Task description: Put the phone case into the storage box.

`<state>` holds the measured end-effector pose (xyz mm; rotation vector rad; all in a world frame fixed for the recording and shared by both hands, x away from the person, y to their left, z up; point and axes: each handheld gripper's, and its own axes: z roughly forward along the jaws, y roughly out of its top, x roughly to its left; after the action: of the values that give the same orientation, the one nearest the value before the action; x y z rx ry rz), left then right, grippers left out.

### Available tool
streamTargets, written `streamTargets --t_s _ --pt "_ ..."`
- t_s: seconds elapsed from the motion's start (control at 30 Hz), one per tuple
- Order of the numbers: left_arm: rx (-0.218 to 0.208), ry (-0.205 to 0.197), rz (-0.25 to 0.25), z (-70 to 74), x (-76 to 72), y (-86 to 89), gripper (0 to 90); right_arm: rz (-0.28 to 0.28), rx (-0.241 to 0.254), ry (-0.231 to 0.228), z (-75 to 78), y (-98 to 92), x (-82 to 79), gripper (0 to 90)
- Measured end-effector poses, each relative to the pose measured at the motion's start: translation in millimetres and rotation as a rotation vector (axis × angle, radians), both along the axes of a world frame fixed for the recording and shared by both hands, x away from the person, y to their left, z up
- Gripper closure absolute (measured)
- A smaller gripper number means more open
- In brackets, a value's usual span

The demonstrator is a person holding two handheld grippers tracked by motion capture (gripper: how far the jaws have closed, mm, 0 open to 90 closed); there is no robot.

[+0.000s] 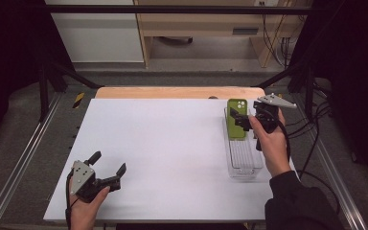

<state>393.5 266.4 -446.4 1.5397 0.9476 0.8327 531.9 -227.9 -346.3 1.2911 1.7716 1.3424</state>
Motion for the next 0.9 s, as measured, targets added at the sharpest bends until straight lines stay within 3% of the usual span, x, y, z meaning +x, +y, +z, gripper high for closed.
streamTargets --t_s 0.43,0.57,0.9 --pt "-0.046 -0.017 0.030 -0.1 -1.2 14.9 2.8 0.020 0.028 -0.058 11.1 -10.1 -26.6 4.4" --pt "-0.058 -0.014 0.040 -0.6 -1.3 19.5 2.8 0.022 0.006 -0.076 14.1 -13.4 -33.4 4.2" --pt "-0.063 -0.019 0.018 -0.3 -5.0 19.5 2.9 0.015 0.023 -0.095 16.5 -26.7 -48.3 4.0"
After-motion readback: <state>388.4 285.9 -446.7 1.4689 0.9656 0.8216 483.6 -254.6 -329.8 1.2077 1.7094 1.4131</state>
